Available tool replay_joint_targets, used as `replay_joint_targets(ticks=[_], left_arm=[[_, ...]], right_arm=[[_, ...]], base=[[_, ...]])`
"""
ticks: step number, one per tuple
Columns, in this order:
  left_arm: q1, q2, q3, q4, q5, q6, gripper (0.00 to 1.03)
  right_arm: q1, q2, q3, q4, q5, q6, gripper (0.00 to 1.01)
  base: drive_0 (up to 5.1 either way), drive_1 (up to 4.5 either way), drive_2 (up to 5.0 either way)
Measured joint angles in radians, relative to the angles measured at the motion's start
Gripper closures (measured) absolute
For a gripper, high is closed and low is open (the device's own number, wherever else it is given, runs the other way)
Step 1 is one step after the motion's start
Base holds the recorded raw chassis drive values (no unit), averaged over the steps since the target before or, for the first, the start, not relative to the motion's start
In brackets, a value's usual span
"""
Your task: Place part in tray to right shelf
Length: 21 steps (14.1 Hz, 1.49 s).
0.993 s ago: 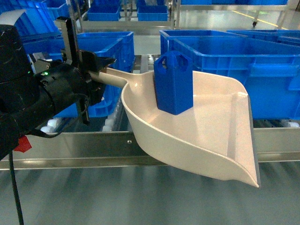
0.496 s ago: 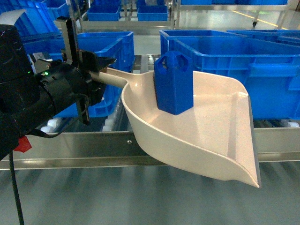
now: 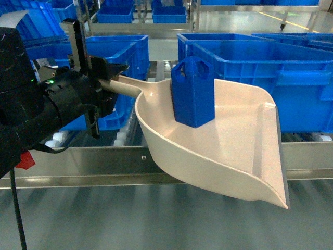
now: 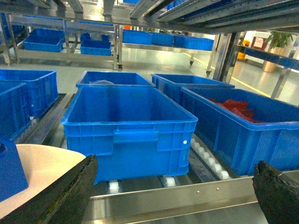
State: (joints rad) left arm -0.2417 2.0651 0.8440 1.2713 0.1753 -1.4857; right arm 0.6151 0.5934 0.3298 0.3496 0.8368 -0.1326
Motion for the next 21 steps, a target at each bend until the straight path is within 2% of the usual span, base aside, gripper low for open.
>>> replay_joint_targets(ticks=[20,21], left_arm=[[0.000,0.000,0.000,0.000,0.000,0.000,0.91],[-0.008,0.000,-0.002,0.005,-0.044,-0.003,0.91]], right_arm=[[0.000,0.000,0.000,0.000,0.000,0.000,0.03],[0.000,0.000,0.000,0.000,0.000,0.000,0.03]], base=[[0.0,0.00,0.0],[0.0,0.00,0.0]])
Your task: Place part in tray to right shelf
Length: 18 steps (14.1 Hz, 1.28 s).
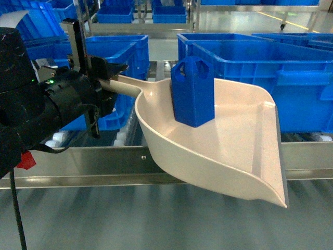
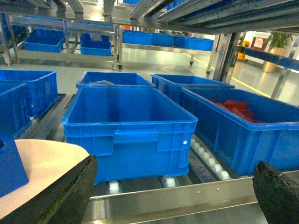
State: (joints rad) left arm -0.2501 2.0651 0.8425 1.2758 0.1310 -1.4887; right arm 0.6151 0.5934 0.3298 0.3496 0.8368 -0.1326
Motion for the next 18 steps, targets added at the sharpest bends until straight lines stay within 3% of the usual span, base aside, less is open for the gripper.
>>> replay_joint_targets(ticks=[1,2,4,6,8,10,11,13,16,18], left_arm=[[-0.028,-0.008,-0.026,0.006,-0.175,-0.008,0.91],[-0.042,-0.034,-0.077,0.004,-0.218,-0.017,0.91],[-0.040,-0.126,-0.196,0.002,-0.214,-0.022,0.91],[0.002,-0.253,-0.296,0.003,-0.213,0.009,0.91],[0.085,-0.414,-0.334,-0.064,-0.187,0.089,0.91],[0.130,-0.624,-0.334,-0.235,-0.156,0.185,0.91],[0.148,-0.683,-0.320,-0.274,-0.156,0.214,0.91],[0.180,-0.705,-0.237,-0.303,-0.200,0.241,0.91],[0.177,-0.680,-0.061,-0.473,-0.340,0.275,0.91],[0.238,-0.637,0.027,-0.545,-0.399,0.292,0.91]], right_arm=[[0.000,0.000,0.000,0.000,0.000,0.000,0.03],[0.000,0.000,0.000,0.000,0.000,0.000,0.03],[0.000,0.000,0.000,0.000,0.000,0.000,0.03],[0.000,0.000,0.000,0.000,0.000,0.000,0.03],[0.000,0.000,0.000,0.000,0.000,0.000,0.03],[0.000,0.000,0.000,0.000,0.000,0.000,0.03],[0.000,0.000,0.000,0.000,0.000,0.000,0.03],[0.000,0.000,0.000,0.000,0.000,0.000,0.03],[0.000,0.000,0.000,0.000,0.000,0.000,0.03],[0.000,0.000,0.000,0.000,0.000,0.000,0.03]], base=[[0.0,0.00,0.0],[0.0,0.00,0.0],[0.0,0.00,0.0],[0.0,0.00,0.0],[0.0,0.00,0.0],[0.0,0.00,0.0],[0.0,0.00,0.0],[0.0,0.00,0.0],[0.0,0.00,0.0],[0.0,0.00,0.0]])
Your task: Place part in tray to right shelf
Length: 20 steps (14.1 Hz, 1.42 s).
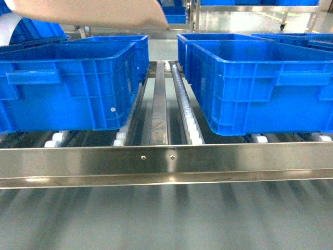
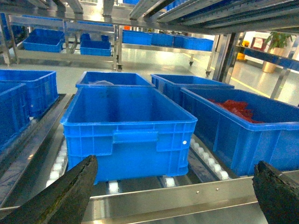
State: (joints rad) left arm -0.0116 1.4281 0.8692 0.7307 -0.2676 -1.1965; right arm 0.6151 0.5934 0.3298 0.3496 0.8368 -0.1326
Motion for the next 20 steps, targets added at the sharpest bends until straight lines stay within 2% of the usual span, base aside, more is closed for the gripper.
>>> replay_joint_targets(ticks=[2,3,4,5,8,10,15,20], left_arm=[[0.110,0.068,0.091,-0.053,-0.072,0.024,0.91],[0.138,0.109,0.158,-0.090,-0.171,0.053,0.91],[0.136,0.149,0.223,-0.100,-0.271,0.123,0.91],[0.113,0.241,0.343,-0.054,-0.375,0.239,0.91],[0.112,0.330,0.465,-0.050,-0.381,0.328,0.91],[0.111,0.357,0.490,-0.053,-0.378,0.369,0.91],[0.121,0.387,0.507,-0.066,-0.370,0.433,0.91],[0.123,0.376,0.506,-0.044,-0.384,0.457,0.91]], right_arm=[[0.000,0.000,0.000,0.000,0.000,0.000,0.03],[0.000,0.000,0.000,0.000,0.000,0.000,0.03],[0.000,0.000,0.000,0.000,0.000,0.000,0.03],[0.000,0.000,0.000,0.000,0.000,0.000,0.03],[0.000,0.000,0.000,0.000,0.000,0.000,0.03],[0.000,0.000,0.000,0.000,0.000,0.000,0.03],[0.000,0.000,0.000,0.000,0.000,0.000,0.03],[0.000,0.000,0.000,0.000,0.000,0.000,0.03]], base=[[0.0,0.00,0.0],[0.0,0.00,0.0],[0.0,0.00,0.0],[0.0,0.00,0.0],[0.0,0.00,0.0],[0.0,0.00,0.0],[0.0,0.00,0.0],[0.0,0.00,0.0]])
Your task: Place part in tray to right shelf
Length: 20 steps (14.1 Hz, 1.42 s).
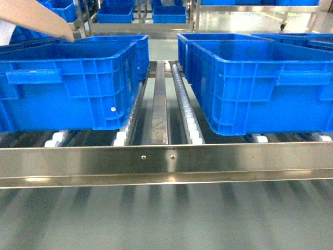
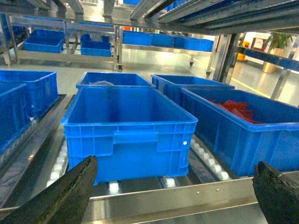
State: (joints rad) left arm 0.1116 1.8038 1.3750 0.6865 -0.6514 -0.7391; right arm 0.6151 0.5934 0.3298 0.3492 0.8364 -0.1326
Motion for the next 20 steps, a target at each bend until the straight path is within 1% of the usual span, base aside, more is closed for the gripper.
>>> replay_joint_targets(ticks=[2,3,4,5,6,7,8,9,10,11,12,13,14,15,17,18,19,20], left_arm=[[-0.008,-0.010,-0.008,-0.002,0.024,0.006,0.91],[-0.002,-0.041,-0.064,0.019,0.047,0.000,0.91],[0.013,-0.101,-0.154,0.055,0.076,-0.021,0.91],[0.030,-0.225,-0.290,0.058,0.086,-0.059,0.91],[0.047,-0.408,-0.465,0.045,0.088,-0.097,0.91],[0.034,-0.620,-0.652,0.037,0.105,-0.116,0.91],[-0.060,-0.913,-0.879,0.034,0.003,-0.055,0.91],[-0.051,-1.151,-0.941,-0.201,0.156,0.058,0.91],[0.068,-1.310,-0.925,-0.444,0.425,0.291,0.91],[0.051,-1.408,-0.977,-0.604,0.647,0.506,0.91],[0.000,-1.425,-1.056,-0.647,0.789,0.609,0.91],[-0.108,-1.479,-1.145,-0.621,0.650,0.702,0.91],[-0.119,-1.514,-1.159,-0.600,0.666,0.709,0.91],[-0.114,-1.530,-1.175,-0.590,0.650,0.718,0.91],[-0.110,-1.558,-1.245,-0.603,0.649,0.721,0.91],[-0.110,-1.570,-1.255,-0.603,0.651,0.721,0.91],[-0.112,-1.589,-1.263,-0.596,0.651,0.722,0.91],[-0.112,-1.650,-1.265,-0.661,0.647,0.722,0.91]], right_arm=[[0.000,0.000,0.000,0.000,0.000,0.000,0.03],[0.000,0.000,0.000,0.000,0.000,0.000,0.03],[0.000,0.000,0.000,0.000,0.000,0.000,0.03],[0.000,0.000,0.000,0.000,0.000,0.000,0.03],[0.000,0.000,0.000,0.000,0.000,0.000,0.03],[0.000,0.000,0.000,0.000,0.000,0.000,0.03],[0.000,0.000,0.000,0.000,0.000,0.000,0.03],[-0.043,-0.037,0.002,-0.113,-0.134,0.037,0.12],[-0.130,-0.114,-0.038,-0.160,-0.288,0.080,0.27],[-0.204,-0.168,-0.082,-0.165,-0.394,0.103,0.41],[-0.251,-0.200,-0.114,-0.174,-0.472,0.111,0.54],[-0.359,-0.271,-0.172,-0.186,-0.571,0.117,0.84],[-0.390,-0.299,-0.192,-0.193,-0.612,0.117,0.96],[-0.421,-0.322,-0.209,-0.199,-0.635,0.119,0.99],[-0.475,-0.363,-0.237,-0.211,-0.693,0.119,0.99],[-0.505,-0.380,-0.243,-0.224,-0.737,0.120,0.99],[-0.599,-0.399,-0.257,-0.228,-0.816,0.120,0.99],[-0.624,-0.449,-0.256,-0.314,-0.816,0.123,0.99]], base=[[0.0,0.00,0.0],[0.0,0.00,0.0],[0.0,0.00,0.0],[0.0,0.00,0.0],[0.0,0.00,0.0],[0.0,0.00,0.0],[0.0,0.00,0.0],[0.0,0.00,0.0],[0.0,0.00,0.0],[0.0,0.00,0.0],[0.0,0.00,0.0],[0.0,0.00,0.0],[0.0,0.00,0.0],[0.0,0.00,0.0],[0.0,0.00,0.0],[0.0,0.00,0.0],[0.0,0.00,0.0],[0.0,0.00,0.0]])
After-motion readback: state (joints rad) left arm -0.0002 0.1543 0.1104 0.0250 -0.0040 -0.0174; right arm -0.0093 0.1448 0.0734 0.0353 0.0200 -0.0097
